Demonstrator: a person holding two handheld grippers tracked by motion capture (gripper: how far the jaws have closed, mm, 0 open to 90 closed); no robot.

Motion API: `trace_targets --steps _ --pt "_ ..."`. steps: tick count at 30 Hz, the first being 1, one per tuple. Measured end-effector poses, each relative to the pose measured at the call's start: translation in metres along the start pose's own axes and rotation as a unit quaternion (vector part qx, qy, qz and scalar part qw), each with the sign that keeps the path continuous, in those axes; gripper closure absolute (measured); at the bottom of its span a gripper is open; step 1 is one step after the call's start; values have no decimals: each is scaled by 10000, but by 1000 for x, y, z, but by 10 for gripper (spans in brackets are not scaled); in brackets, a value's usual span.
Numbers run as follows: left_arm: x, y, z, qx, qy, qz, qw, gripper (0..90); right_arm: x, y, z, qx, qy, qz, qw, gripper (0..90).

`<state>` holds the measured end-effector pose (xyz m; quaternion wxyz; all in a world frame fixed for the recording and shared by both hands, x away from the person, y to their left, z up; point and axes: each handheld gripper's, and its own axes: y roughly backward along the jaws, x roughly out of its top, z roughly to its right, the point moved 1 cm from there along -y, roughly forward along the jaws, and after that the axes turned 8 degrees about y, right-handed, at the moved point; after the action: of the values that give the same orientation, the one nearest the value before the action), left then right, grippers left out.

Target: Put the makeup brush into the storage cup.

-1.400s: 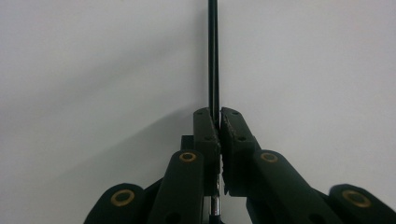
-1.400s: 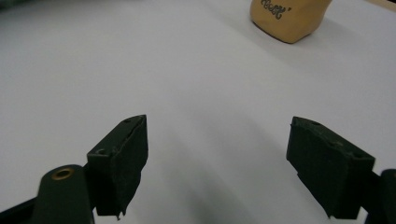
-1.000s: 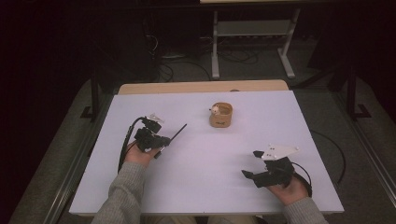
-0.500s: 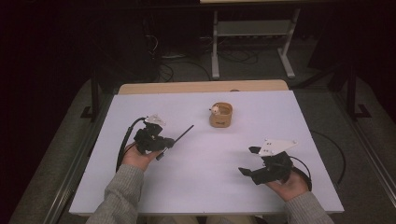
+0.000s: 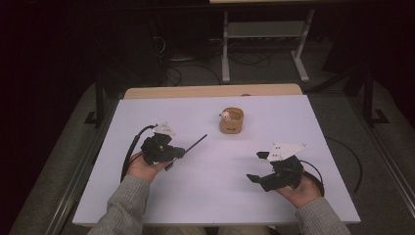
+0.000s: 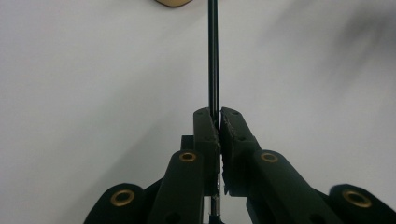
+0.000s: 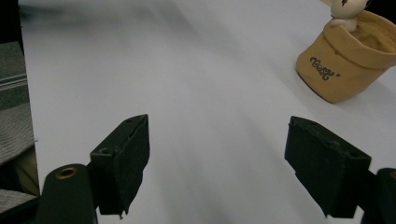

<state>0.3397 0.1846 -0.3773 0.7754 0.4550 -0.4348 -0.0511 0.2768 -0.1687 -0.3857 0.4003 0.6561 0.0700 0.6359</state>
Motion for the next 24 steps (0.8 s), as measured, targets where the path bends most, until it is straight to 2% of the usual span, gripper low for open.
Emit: trace_targets --steps 7,8,9,14,24 --pt "2 2 5 -92 -111 19 9999 856 6 0 1 62 86 -10 9999 215" --pt "2 2 7 -126 -40 95 9999 856 7 0 0 71 75 -13 9999 218" --pt "3 3 8 -125 -119 39 9998 856 8 0 1 94 100 -22 9999 219" --pt "4 4 12 -185 -176 60 9997 856 15 -2 2 129 199 -71 9997 219" --pt "9 2 30 -390 -556 -17 9977 856 35 0 4 255 566 -131 9980 225"
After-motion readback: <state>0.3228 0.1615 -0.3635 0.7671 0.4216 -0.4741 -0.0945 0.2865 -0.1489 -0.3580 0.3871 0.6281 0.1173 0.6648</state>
